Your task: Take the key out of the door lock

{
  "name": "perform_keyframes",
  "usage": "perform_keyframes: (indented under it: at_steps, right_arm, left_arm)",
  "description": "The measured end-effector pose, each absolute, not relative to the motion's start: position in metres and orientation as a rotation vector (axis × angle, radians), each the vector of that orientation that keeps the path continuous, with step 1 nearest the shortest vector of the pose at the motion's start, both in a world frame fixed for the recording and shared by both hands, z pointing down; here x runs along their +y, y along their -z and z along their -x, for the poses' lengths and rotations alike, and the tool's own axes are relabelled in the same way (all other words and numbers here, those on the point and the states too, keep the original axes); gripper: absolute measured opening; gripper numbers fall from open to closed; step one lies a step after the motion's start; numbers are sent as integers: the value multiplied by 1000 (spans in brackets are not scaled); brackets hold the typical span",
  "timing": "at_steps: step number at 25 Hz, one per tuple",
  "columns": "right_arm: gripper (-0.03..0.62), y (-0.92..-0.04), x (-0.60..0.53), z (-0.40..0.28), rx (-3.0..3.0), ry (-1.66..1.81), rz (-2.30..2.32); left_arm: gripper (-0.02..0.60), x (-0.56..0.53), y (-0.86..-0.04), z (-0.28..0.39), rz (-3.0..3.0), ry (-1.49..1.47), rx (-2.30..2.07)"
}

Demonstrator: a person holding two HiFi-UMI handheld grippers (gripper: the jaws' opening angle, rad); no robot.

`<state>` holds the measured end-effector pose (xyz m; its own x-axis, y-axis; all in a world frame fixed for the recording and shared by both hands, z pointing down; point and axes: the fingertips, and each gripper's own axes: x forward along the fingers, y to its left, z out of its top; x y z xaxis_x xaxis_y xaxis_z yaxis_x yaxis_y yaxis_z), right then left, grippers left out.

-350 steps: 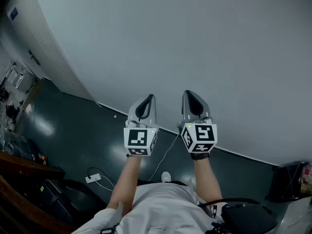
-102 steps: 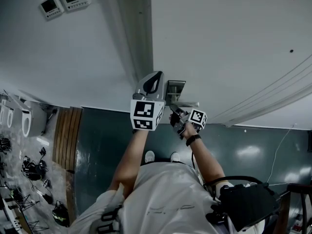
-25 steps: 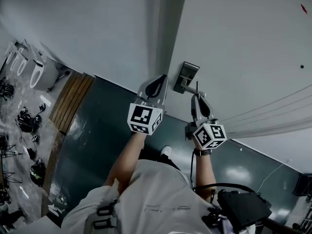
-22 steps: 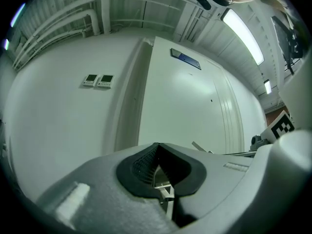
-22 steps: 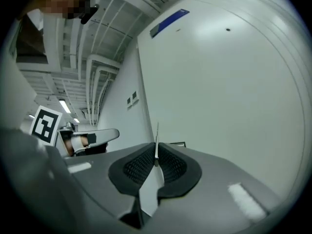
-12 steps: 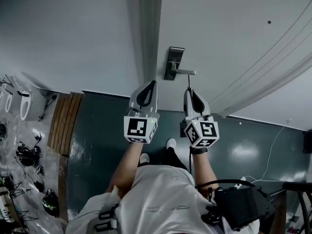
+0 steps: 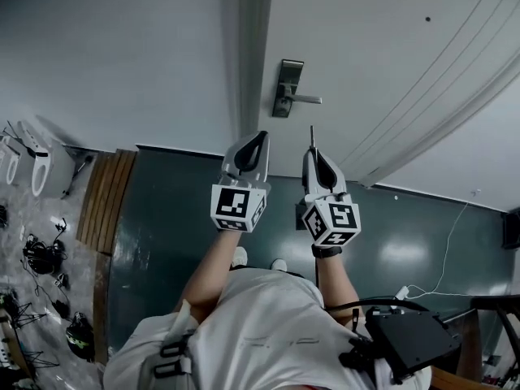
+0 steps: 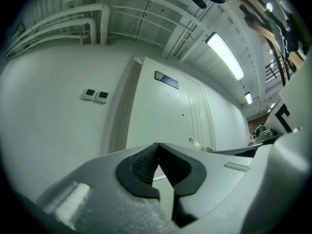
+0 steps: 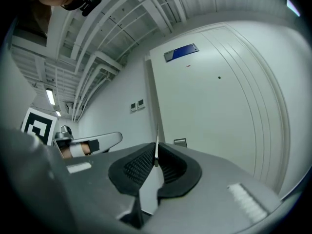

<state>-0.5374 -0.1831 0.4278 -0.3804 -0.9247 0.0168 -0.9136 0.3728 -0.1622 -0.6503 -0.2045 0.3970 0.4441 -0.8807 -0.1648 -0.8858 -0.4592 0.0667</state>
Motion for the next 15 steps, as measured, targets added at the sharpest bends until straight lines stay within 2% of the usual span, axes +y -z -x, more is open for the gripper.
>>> perform_keyframes:
  at_steps: [6, 15]
  right_arm:
    - [28, -412, -162, 508, 2564, 142, 1704]
    - [28, -423, -165, 463, 2527, 223, 1720]
  left_arm:
    - [2, -182, -388, 617, 2648, -265, 1617]
    - [2, -175, -401, 578, 2672, -235, 1610]
